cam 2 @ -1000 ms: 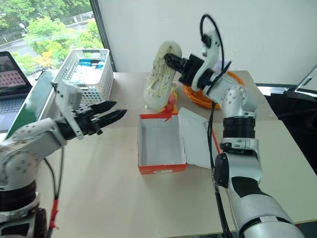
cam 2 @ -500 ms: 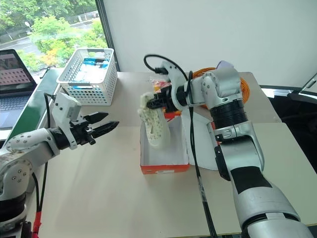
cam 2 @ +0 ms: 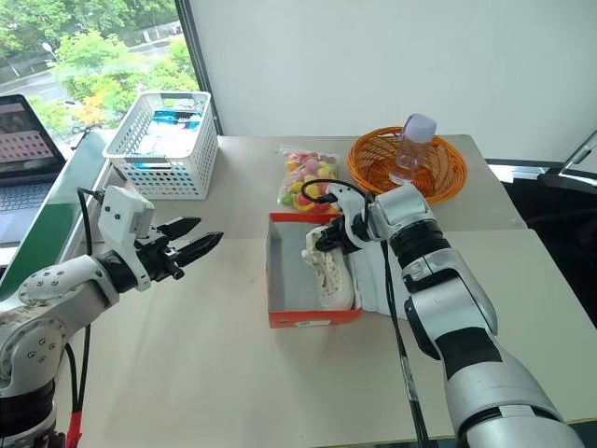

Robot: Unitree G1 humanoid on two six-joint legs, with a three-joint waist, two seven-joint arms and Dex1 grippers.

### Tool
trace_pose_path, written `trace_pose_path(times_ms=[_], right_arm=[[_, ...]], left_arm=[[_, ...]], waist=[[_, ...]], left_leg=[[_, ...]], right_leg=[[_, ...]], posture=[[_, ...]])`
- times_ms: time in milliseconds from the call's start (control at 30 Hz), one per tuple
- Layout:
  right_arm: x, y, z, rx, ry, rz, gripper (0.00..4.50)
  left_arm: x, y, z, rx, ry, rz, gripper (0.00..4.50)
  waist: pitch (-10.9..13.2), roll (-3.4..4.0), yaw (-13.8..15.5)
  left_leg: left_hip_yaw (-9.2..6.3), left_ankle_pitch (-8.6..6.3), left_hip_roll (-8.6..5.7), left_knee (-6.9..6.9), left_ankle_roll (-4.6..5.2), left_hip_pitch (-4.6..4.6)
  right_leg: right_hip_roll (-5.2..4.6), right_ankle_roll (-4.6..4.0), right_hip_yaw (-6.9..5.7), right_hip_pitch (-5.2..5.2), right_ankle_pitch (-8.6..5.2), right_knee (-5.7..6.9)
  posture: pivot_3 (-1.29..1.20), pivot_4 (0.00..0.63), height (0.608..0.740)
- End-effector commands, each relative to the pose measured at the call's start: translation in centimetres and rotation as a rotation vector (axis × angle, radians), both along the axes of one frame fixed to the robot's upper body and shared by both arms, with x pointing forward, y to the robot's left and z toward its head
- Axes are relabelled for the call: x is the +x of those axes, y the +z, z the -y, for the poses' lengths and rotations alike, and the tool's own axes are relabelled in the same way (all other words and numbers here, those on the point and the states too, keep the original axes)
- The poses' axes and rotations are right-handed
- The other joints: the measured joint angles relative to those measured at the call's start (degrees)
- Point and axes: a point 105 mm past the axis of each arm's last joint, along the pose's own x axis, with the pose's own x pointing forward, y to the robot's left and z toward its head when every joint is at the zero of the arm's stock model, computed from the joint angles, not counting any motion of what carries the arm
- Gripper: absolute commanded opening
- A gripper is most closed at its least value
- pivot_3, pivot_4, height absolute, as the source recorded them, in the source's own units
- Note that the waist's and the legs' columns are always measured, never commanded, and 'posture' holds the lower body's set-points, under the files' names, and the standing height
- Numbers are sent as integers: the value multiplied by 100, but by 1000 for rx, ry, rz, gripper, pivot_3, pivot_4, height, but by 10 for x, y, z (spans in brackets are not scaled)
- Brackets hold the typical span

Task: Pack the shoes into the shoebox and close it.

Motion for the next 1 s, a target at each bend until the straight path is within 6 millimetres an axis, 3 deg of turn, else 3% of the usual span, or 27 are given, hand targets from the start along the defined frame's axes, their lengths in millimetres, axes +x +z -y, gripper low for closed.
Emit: trace_pose_path(times_ms=[33,100,167,400,433,667,767,867,1000], right_arm=[[7,-5,15,-105,-11,52,735],[7,-9,15,-130,2,60,735],[7,-12,13,-151,14,73,1701],[8,-8,5,-170,43,124,3949],[9,-4,3,-174,53,145,4435],[14,42,-11,-156,79,280,4483],[7,66,-18,-115,115,308,4483],[-1,77,-25,-76,155,318,4483],[-15,116,-48,165,251,443,4483]], left_arm=[[-6,10,4,4,-4,61,2763],[-8,10,6,4,-5,63,2763],[-9,11,5,2,4,66,2763],[-13,9,5,-4,15,66,2763],[-12,9,6,-7,16,65,2763],[-8,9,-8,22,75,53,2763],[-8,9,-17,28,104,47,2763],[-8,10,-22,33,114,47,2763],[-5,17,-45,51,233,67,2763]], waist=[[0,0,14],[-1,-2,21],[-3,-4,19],[-4,-5,18],[-4,-5,20],[-3,-4,9],[-2,-3,8],[-2,-3,7],[-2,-3,-2]], left_leg=[[0,0,0,1,0,2],[-2,0,0,6,0,3],[-2,0,0,13,0,4],[-2,0,0,14,0,14],[-1,0,0,12,1,11],[-1,0,0,13,0,9],[0,0,0,11,0,7],[0,0,0,10,0,3],[0,0,2,10,0,4]], right_leg=[[0,0,0,2,0,1],[0,0,-3,7,0,2],[-1,4,-2,11,3,1],[-1,3,-1,18,2,1],[-1,3,0,15,1,1],[-1,2,0,10,2,3],[0,1,1,5,1,4],[-1,1,1,2,1,3],[1,0,0,1,0,5]], posture=[[0,150,740],[0,150,740],[0,150,740],[0,150,740],[0,150,740],[0,150,740],[0,150,740],[0,150,740],[0,150,740]])
